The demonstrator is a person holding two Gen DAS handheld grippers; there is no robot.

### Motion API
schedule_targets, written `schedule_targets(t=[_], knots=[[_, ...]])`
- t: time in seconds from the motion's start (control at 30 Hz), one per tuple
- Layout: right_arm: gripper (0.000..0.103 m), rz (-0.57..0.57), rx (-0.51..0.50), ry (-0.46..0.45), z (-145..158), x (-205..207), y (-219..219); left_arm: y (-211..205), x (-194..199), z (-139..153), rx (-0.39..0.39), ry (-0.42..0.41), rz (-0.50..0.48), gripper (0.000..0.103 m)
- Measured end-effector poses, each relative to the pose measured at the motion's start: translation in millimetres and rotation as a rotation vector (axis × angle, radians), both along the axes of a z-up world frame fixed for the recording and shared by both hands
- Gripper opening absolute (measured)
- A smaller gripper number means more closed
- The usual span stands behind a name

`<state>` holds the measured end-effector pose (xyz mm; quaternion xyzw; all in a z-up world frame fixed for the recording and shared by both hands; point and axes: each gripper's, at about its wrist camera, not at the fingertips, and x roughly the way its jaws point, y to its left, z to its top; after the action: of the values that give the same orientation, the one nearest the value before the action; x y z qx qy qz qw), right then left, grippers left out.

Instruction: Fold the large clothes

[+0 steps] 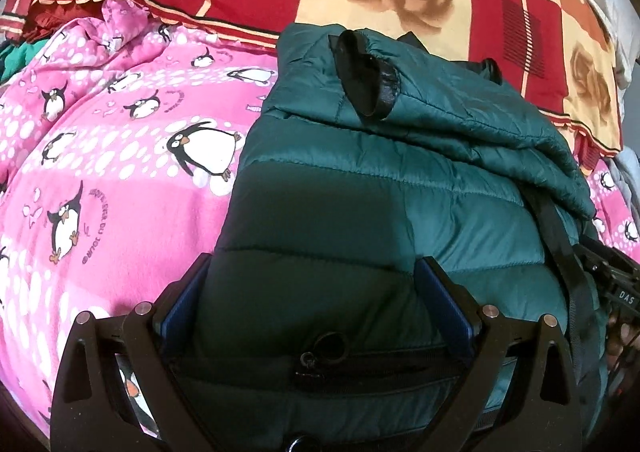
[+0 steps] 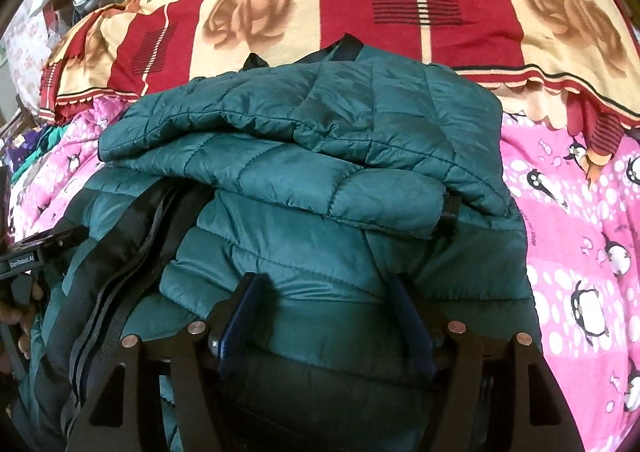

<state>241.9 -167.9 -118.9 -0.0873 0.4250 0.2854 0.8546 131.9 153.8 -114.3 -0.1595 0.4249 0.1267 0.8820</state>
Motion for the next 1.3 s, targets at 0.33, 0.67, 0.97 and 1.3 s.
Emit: schedule_targets(t=[0.33, 0.67, 0.97, 1.3], knots=[[0.065, -0.002, 0.023, 0.002, -0.2, 0.1, -1.8, -0.9, -0.6, -1.3, 0.001, -0.007, 0.004, 0.099], [0.065, -0.004, 0.034, 0.002, -0.4, -0.6, -3.4, -0.8, -0.6, -1.2, 0.001, -0.012, 0.004, 0.099], [0.066, -0.008, 0.055, 0.004, -1.3, -1.1, -5.6, -0.7, -0.7, -0.8, 0.001, -0.013, 0.005, 0.099], [0.066, -0.009, 0.058, 0.004, -1.3, -1.5, -6.5, -1.2, -2.2, -1.5, 0.002, -0.022, 0.006, 0.099]])
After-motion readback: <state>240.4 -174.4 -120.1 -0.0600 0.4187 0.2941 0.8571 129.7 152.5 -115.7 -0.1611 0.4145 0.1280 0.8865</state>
